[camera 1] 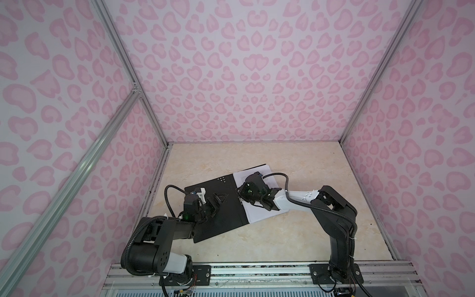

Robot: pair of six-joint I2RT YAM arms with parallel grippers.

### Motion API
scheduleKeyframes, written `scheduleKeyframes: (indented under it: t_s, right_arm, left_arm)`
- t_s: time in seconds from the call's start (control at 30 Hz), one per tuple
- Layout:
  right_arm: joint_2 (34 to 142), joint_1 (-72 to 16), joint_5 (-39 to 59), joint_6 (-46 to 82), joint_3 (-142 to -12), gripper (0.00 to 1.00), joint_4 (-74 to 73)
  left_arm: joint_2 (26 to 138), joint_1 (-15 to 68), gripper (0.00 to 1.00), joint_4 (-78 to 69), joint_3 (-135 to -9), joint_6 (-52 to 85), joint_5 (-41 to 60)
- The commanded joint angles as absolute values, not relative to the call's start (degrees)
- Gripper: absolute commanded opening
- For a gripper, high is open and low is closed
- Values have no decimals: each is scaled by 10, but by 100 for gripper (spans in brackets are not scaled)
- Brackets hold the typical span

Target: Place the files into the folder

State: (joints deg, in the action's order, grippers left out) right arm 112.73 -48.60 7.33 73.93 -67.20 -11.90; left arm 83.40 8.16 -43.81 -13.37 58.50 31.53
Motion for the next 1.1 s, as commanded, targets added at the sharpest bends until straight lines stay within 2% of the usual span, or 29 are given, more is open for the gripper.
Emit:
scheduleKeyframes:
  t_s: [0.0,0.43,1.07]
  right_arm:
    - [1135,-484,72,746,-671,24,-132]
    - [1140,-478,83,761,-664,11,-150]
    - [1149,-472,102,726,-608,2,-193]
  left_arm:
    - [840,82,97,-386,-134,591,309]
    - [863,81,97,-384,-136,591,304]
    - [898,80,98,-347,-146,589,275]
